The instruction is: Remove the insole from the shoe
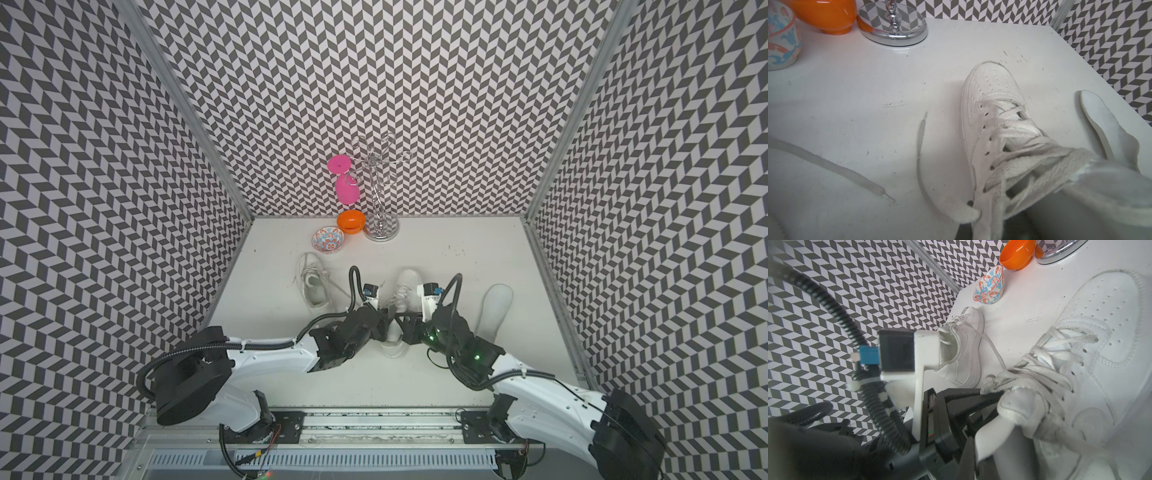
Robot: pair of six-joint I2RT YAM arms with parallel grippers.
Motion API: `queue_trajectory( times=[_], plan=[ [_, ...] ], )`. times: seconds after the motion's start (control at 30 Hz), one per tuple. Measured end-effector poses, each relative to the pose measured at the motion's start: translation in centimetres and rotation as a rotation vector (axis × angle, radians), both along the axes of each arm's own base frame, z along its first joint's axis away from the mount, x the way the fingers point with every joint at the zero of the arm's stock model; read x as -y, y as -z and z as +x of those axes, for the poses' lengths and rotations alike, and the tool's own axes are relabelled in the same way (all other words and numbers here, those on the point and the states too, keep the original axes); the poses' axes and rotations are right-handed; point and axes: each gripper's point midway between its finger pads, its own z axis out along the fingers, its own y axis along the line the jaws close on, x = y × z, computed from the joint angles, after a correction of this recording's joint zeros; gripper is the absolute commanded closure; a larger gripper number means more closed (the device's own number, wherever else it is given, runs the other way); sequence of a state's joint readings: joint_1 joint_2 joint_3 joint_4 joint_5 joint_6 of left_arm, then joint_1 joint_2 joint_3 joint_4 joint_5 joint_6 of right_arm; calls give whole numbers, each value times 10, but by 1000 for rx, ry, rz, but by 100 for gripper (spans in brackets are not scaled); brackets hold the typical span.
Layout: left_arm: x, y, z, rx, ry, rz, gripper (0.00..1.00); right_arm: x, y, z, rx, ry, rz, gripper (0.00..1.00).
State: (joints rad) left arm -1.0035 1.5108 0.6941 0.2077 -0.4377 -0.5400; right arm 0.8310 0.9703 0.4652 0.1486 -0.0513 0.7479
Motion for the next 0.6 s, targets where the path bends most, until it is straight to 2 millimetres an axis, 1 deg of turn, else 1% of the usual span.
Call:
queue_trajectory(
  times=[0.1, 0.17, 0.33, 0.43, 0.6],
  plan=[
    [-16, 8, 9, -31, -48, 26, 100, -4, -12, 1, 23, -18, 14, 100],
    [-22, 11, 15, -50, -76, 36, 100, -8, -23, 2, 49, -28, 31, 100],
    [-25, 12, 26, -62, -103, 51, 100, -9, -37, 2, 90, -35, 37, 100],
    [-30, 12, 33, -66, -125, 52, 100, -4, -45, 3, 118, -19, 31, 100],
    [-49, 12, 49, -71, -180, 49, 100, 13, -59, 6, 172, 50, 18, 100]
  ],
)
